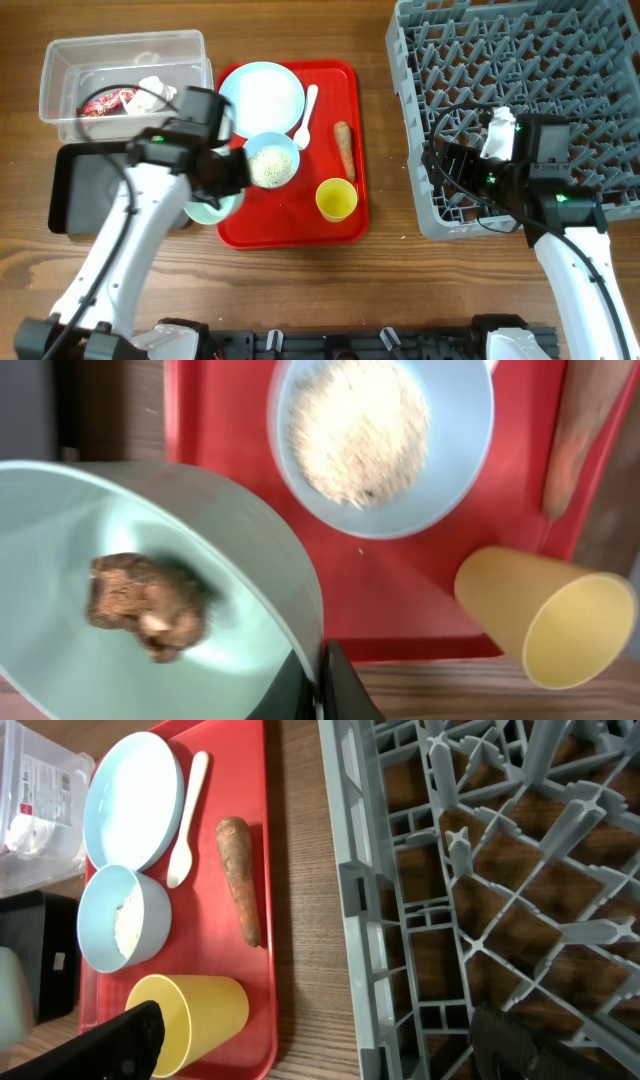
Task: Sort waste into correct bins and load items into the dishwasher rack
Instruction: 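Tip the green bowl over the black tray to dump the food scrap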
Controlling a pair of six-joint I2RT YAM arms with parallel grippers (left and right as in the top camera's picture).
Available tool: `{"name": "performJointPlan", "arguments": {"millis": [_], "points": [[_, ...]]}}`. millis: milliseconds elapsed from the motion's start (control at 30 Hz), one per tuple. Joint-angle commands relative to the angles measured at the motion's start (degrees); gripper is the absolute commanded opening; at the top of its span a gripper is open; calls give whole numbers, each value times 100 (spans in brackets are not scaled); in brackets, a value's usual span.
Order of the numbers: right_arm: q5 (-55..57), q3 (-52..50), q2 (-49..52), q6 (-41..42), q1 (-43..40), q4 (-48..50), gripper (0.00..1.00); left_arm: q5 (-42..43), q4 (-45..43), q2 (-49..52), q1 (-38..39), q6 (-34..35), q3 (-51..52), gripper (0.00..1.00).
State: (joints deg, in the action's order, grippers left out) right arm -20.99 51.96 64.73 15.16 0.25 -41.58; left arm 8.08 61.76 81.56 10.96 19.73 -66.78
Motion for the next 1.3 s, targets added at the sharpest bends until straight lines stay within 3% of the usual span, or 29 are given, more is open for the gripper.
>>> {"name": "performJointPlan", "arguments": {"millis": [0, 333, 633, 800, 1067, 1167, 1267], "points": [[-96, 101, 33, 4, 28, 2, 100, 1010, 31, -216, -1034, -907, -101, 4], [-101, 101, 33, 7, 28, 0, 100, 3515, -129, 243, -3812, -2675, -101, 4], [-142, 101, 33, 7, 28, 2, 100, 6494, -304, 1436, -5659, -3353, -98, 4], [-138, 101, 33, 0, 28, 44, 100, 8231, -516, 2068, -6135, -3270, -101, 4], [-138, 101, 33, 2, 28, 37, 100, 8229, -1235, 2400, -6225, -2361, -101, 4], [-138, 101, 33, 2, 28, 44, 100, 8227, -1235, 2400, -6225, -1344, -101, 4], [-138, 101, 33, -2, 26, 101, 100, 8227, -1331, 2400, -6225, -1023, -101, 4]]}}
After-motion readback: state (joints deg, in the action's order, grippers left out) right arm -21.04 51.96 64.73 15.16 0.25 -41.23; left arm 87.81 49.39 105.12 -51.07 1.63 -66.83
